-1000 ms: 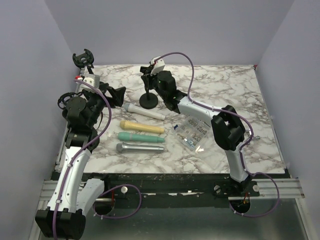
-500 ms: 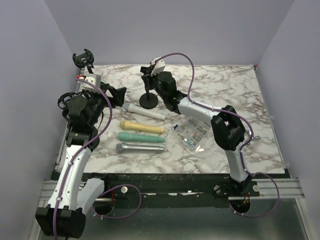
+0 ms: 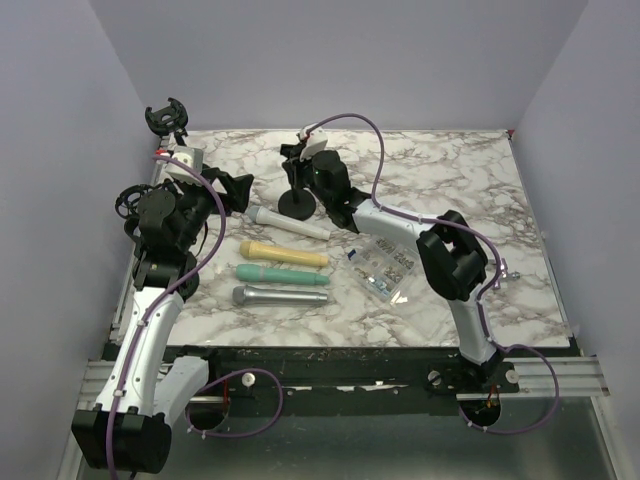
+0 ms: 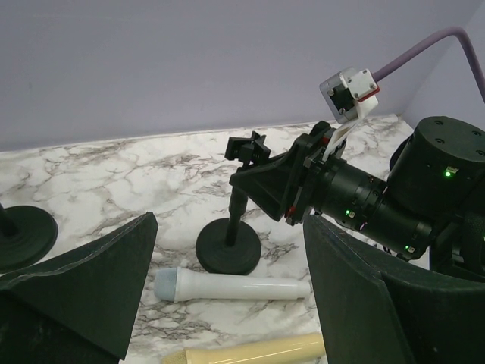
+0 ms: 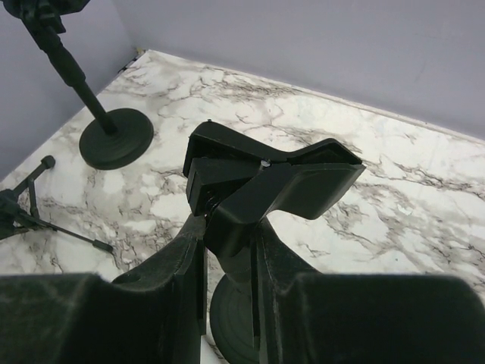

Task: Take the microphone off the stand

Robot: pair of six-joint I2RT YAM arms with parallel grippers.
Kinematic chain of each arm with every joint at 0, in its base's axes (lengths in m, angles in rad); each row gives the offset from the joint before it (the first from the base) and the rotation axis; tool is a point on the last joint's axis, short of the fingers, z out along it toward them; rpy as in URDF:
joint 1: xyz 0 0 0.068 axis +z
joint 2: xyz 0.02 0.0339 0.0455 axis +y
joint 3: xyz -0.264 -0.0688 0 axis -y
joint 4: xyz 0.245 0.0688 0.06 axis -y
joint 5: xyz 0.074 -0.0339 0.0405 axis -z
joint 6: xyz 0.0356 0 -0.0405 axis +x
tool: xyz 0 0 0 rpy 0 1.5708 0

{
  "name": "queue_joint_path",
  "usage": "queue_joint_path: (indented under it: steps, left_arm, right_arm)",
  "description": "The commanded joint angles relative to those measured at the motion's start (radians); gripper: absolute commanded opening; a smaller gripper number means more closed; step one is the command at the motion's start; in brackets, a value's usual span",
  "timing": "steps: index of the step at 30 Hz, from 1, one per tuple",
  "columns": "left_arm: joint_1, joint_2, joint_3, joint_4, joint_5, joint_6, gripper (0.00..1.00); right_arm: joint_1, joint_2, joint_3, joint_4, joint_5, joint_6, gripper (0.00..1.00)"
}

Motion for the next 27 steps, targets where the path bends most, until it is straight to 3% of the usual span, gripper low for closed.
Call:
queue_joint_path:
  steps: [1,10,17,23,27]
  left_arm:
    - [0.007,0.006,-0.005,0.024,0.022,-0.005,0.81]
    - [0.009,0.041,-0.016,0.066,0.078,-0.015,0.81]
    - [0.006,0.139,-0.041,0.163,0.192,-0.060,0.81]
    - [-0.030,0.237,-0.068,0.285,0.275,-0.082,0.79]
    - [-0.062,0.332,-0.062,0.343,0.297,-0.063,0.78]
  right_arm:
    - [0.007,0.042,-0.043,-0.125,0.019,-0.017,0.30]
    - [0.008,-0.035,0.064,-0.270,0.013,0.030,1.00]
    - [0.008,-0.241,-0.085,-0.358,0.073,0.128,1.00]
    - [0.008,-0.545,-0.481,-0.247,0.033,0.211,1.00]
    - [0.007,-0.728,-0.650,-0.225,0.038,0.216,1.00]
